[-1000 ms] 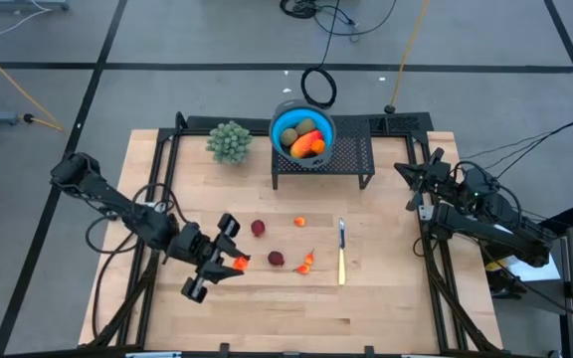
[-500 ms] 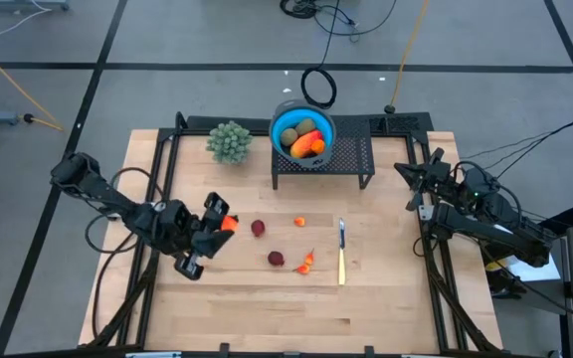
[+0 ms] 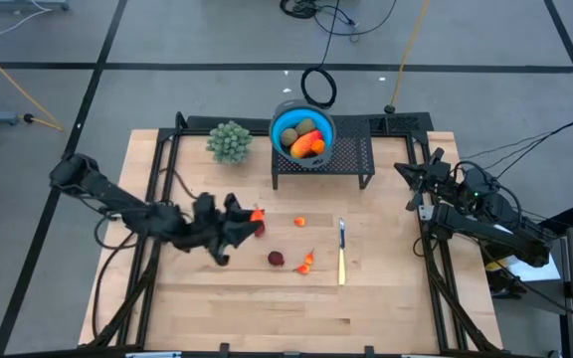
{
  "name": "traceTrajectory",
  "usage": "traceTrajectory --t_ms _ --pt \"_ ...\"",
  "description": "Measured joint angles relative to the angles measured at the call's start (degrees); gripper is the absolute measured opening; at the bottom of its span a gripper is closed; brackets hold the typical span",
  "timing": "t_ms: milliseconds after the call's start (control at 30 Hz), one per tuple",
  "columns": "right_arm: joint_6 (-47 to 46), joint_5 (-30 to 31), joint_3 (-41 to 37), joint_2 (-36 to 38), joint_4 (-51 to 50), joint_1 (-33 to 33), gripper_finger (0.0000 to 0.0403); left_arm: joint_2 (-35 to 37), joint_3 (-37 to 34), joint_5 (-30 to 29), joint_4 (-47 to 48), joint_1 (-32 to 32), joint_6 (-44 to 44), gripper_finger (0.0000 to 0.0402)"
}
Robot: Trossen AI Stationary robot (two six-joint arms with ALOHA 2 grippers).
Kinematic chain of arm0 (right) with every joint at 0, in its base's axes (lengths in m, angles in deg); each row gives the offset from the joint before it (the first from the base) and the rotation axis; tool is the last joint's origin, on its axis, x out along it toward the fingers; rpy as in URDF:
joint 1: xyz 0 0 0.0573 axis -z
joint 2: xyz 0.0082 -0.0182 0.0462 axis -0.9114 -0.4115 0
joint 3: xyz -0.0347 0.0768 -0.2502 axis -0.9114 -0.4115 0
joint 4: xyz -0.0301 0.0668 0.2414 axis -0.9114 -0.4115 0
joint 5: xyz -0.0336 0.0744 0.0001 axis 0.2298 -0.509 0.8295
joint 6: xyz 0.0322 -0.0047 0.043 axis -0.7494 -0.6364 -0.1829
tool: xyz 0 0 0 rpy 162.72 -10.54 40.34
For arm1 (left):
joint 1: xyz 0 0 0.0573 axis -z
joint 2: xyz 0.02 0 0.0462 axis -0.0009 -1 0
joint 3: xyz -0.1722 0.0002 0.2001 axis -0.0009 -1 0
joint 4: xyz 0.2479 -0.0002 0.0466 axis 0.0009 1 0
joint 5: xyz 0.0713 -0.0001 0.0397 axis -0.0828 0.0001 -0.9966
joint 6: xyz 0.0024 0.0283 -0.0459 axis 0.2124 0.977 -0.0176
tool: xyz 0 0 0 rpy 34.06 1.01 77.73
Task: Pick & Place Fruit
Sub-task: Put the orange peach into the blue strainer bowl on the shelf
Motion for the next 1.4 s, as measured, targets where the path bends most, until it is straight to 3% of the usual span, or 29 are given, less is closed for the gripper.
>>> traceTrajectory --t_ms 333,567,1400 --pt "0.0 0.0 0.0 0.0 0.0 0.0 0.0 0.0 9.4 6.0 38.0 -9.0 -15.8 0.0108" --pt "0.4 0.0 0.0 0.0 0.0 0.0 0.0 0.0 14.5 11.3 51.6 -14.7 -16.6 0.0108" --pt "0.4 0.0 0.0 0.0 0.0 0.0 0.0 0.0 15.2 28.5 57.6 -32.3 -15.0 0.0108"
